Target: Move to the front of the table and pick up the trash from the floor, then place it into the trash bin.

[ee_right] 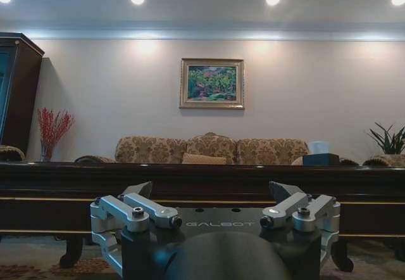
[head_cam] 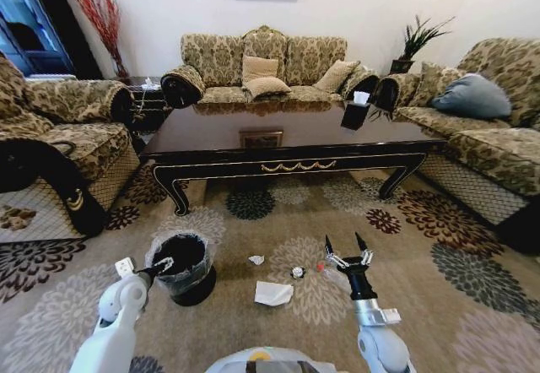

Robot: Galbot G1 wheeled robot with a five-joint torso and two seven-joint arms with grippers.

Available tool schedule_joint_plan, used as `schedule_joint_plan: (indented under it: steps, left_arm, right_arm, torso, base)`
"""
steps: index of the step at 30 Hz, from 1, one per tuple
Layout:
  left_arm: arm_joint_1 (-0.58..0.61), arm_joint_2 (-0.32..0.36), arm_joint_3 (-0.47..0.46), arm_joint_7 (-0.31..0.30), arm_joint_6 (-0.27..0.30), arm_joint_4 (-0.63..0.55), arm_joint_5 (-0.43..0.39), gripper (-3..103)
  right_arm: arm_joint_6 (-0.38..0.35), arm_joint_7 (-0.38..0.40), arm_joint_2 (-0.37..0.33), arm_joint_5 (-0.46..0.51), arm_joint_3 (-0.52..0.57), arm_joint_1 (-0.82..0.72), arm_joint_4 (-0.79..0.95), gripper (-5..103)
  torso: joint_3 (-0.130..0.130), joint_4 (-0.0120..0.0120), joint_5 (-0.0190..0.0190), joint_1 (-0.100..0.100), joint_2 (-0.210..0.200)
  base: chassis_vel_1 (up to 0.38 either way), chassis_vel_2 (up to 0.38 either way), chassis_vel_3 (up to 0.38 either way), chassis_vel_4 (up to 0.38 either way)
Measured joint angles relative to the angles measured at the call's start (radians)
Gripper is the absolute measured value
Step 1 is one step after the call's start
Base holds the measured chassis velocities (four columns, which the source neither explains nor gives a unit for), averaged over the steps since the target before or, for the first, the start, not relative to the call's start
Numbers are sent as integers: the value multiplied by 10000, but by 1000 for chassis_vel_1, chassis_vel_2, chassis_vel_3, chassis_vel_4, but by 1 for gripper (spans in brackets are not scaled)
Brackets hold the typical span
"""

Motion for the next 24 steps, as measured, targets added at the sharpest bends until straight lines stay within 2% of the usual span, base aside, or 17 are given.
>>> schedule_joint_plan:
  steps: [4, 7, 9, 11, 12, 13, 14, 16, 19, 22, 24]
  left_arm:
    - [-186, 4, 39, 23, -41, 326, 60, 95]
    - [-326, 8, 54, 36, -73, 539, 61, 79]
    - [-337, 7, 58, 39, -73, 559, 62, 79]
    - [-353, 5, 74, 49, -77, 598, 65, 68]
    - [-354, 5, 82, 52, -78, 606, 70, 68]
    - [-353, 11, 95, 64, -79, 619, 97, 57]
    - [-353, 11, 95, 64, -79, 619, 97, 57]
    - [-333, 41, 101, 88, -79, 619, 148, 46]
    - [-279, 85, 91, 134, -80, 607, 202, 41]
    - [-176, 166, 42, 179, -74, 557, 325, 25]
    - [-131, 205, 20, 213, -68, 531, 368, 25]
  right_arm:
    - [21, 0, -6, -1, 9, -6, -22, 100]
    - [40, -1, -5, -14, 7, -12, -41, 100]
    - [41, 0, -5, -14, 6, -12, -42, 100]
    - [42, 0, -5, -16, 4, -10, -43, 100]
    - [42, -1, -8, -16, 3, -7, -42, 100]
    - [42, -1, -16, -16, 3, -4, -43, 100]
    - [42, -1, -16, -16, 3, -4, -43, 100]
    - [42, -1, -22, -16, 3, -4, -43, 100]
    - [42, -1, -23, -17, 4, -6, -43, 100]
    - [43, 0, -24, -25, 4, -8, -56, 100]
    - [46, 0, -23, -32, 4, -8, -66, 100]
  torso:
    - [-1, 0, 6, 0, 0]
    - [-3, 3, 11, -2, 2]
    - [-3, 4, 12, -1, 2]
    - [-4, 4, 11, -2, 2]
    - [-3, 4, 10, -2, 2]
    - [-3, 3, 8, -2, 3]
    - [-3, 3, 8, -2, 3]
    - [-3, 0, 4, -2, 3]
    - [-1, -5, 1, -2, 3]
    - [0, -5, -3, -1, 2]
    - [1, -5, -5, -1, 2]
  base:
    - [0, 0, 0, 0]
    - [0, 0, 0, 0]
    - [0, 0, 0, 0]
    - [0, 0, 0, 0]
    - [0, 0, 0, 0]
    - [0, 0, 0, 0]
    - [0, 0, 0, 0]
    - [0, 0, 0, 0]
    - [0, 0, 0, 0]
    - [0, 0, 0, 0]
    - [0, 0, 0, 0]
